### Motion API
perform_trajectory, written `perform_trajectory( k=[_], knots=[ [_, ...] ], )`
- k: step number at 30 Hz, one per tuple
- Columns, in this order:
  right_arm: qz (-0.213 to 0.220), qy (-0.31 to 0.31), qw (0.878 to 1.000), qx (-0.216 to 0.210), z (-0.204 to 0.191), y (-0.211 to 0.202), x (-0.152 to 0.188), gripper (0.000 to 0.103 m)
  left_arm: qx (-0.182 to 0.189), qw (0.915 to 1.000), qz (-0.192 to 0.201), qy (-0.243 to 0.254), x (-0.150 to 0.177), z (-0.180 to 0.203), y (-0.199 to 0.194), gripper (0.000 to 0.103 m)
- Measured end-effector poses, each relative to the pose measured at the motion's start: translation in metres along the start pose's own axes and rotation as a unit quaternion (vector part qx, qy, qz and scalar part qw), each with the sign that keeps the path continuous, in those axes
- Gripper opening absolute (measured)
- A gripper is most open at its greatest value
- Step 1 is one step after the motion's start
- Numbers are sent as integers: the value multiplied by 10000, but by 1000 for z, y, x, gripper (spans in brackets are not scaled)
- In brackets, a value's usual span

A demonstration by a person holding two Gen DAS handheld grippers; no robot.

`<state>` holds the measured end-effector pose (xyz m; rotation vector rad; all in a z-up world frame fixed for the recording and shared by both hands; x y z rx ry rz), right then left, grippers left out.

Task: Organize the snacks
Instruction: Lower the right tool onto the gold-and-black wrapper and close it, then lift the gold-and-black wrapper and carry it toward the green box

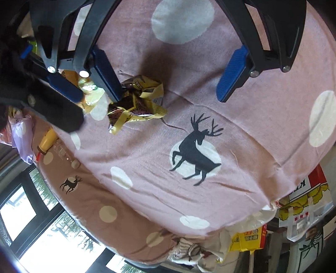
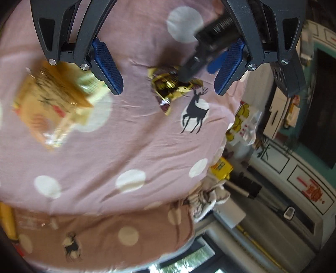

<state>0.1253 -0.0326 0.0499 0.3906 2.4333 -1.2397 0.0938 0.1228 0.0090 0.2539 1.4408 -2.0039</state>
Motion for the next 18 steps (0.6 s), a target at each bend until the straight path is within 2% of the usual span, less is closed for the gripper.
perform_trajectory(
  k=[3,6,8,9,10,11,13,18],
  knots=[
    [-323,116,9993,-136,2,24,-3,86,125,9999,20,0,-1,0,3,88],
    [-561,180,9978,-301,5,44,-2,79,269,9996,-10,124,-1,4,6,81],
    [-578,282,9970,-439,9,48,-2,73,390,9989,1,247,0,10,6,69],
    [-569,315,9969,-437,11,48,-2,63,505,9983,-22,295,0,13,7,65],
    [-578,343,9968,-426,15,49,-2,52,729,9968,-86,327,1,16,8,55],
    [-617,379,9966,-398,19,51,-1,47,903,9953,-165,322,2,19,10,47],
    [-649,403,9962,-418,25,49,1,43,1018,9941,-225,291,3,22,11,47],
    [-480,519,9962,-502,35,34,9,43,1038,9922,-208,655,9,38,1,44]
  ],
)
Point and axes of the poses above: each gripper's, at about its wrist camera, not at the fingertips, and y roughly the way its jaws point, z to its right, x to its underside, the point moved 2 cm from there along y, roughly the way its jaws point, and after that the axes turned 4 degrees about y, right-handed, at the moved point
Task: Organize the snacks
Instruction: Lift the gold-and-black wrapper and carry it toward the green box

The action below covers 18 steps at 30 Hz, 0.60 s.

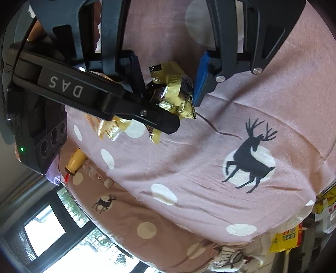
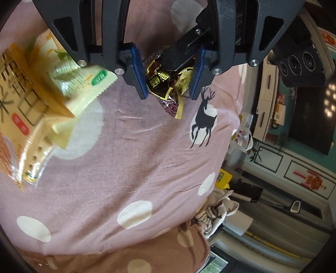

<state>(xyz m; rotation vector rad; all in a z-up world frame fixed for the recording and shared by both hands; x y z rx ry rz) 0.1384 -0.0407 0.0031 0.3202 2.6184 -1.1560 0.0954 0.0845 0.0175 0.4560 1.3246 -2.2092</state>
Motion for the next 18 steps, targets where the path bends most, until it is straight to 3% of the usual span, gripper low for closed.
perform_trajectory(
  k=[10,18],
  knots=[
    [914,-88,9958,23,-10,-71,20,43,476,9942,548,797,16,53,-40,43],
    [1590,-47,9871,192,-6,-129,53,43,881,9849,664,1337,40,92,-60,43]
  ],
)
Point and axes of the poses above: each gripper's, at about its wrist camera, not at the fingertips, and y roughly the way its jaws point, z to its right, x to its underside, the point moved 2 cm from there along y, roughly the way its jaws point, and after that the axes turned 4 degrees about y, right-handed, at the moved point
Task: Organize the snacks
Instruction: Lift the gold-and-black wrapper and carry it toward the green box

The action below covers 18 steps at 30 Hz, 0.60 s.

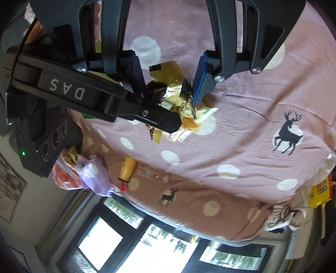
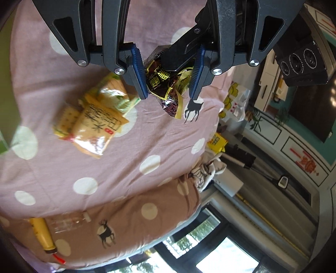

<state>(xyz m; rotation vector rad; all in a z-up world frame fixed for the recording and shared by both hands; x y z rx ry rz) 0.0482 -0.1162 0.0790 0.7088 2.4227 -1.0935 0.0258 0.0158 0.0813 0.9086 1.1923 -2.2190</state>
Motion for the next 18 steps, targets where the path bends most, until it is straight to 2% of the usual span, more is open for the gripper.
perform_trajectory(
  k=[7,14,18],
  knots=[
    [393,120,9988,249,22,-47,14,43,295,9977,-104,606,14,48,1,43],
    [701,311,9963,391,45,-83,5,43,326,9937,-88,1072,13,94,13,42],
    [933,552,9932,431,65,-101,-2,43,494,9903,-237,1277,6,119,34,42]
  ],
)
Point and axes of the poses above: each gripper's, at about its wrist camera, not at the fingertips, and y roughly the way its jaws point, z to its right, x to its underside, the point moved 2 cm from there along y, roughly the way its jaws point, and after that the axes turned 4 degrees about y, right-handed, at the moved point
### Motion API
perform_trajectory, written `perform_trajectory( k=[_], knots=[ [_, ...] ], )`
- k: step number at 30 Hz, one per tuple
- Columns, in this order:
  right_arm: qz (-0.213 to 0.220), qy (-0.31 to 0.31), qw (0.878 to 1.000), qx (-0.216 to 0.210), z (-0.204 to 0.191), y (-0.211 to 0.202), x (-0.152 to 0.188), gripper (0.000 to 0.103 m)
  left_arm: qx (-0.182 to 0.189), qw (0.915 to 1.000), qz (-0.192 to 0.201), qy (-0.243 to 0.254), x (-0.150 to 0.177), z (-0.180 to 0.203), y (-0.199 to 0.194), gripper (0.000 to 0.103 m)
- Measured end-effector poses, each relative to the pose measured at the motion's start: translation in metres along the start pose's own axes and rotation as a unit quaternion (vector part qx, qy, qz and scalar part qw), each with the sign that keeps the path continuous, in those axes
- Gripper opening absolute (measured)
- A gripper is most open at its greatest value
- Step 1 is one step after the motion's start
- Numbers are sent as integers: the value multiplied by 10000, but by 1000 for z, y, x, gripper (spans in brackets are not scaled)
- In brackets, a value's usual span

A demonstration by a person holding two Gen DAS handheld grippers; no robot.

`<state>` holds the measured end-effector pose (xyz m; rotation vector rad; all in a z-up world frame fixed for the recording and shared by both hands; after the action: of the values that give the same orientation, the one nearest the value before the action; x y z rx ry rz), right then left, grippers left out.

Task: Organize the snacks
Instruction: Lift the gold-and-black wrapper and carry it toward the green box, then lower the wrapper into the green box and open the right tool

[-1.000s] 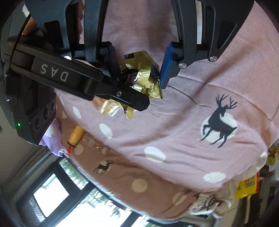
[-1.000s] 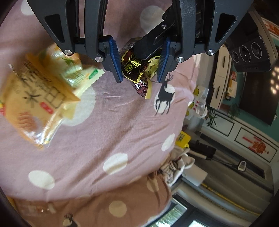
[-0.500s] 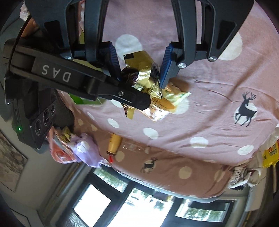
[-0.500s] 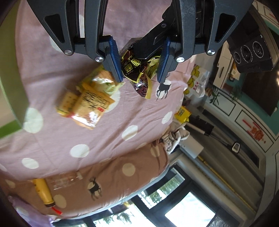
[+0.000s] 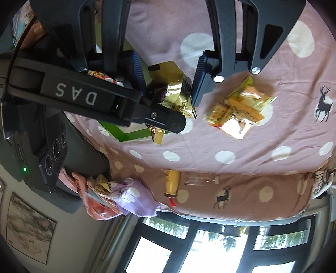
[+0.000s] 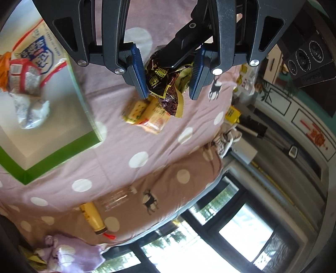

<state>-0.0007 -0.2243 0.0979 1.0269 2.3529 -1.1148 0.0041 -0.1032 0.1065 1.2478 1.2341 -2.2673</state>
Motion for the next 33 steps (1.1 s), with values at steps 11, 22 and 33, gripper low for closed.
perform_trajectory(
  k=[11,22,33],
  knots=[
    [654,992,9925,294,69,-39,-23,43,468,9956,-339,742,-20,57,57,43],
    [816,1650,9758,1183,115,-50,-29,43,1196,9830,-1097,859,-18,79,110,43],
    [563,2123,9610,1679,142,-46,-25,43,1067,9778,-1625,789,-7,90,135,43]
  ],
)
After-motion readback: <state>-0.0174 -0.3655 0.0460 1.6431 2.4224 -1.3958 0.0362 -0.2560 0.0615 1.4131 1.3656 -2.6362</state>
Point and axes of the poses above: each gripper's, at about its wrist camera, not at the fingertips, and y roughly the way its jaws point, z to its right, x to its underside, the point moved 2 cm from there along y, roughly the way its jaws point, and after that the axes turned 4 degrees about y, right-handed, at the moved point
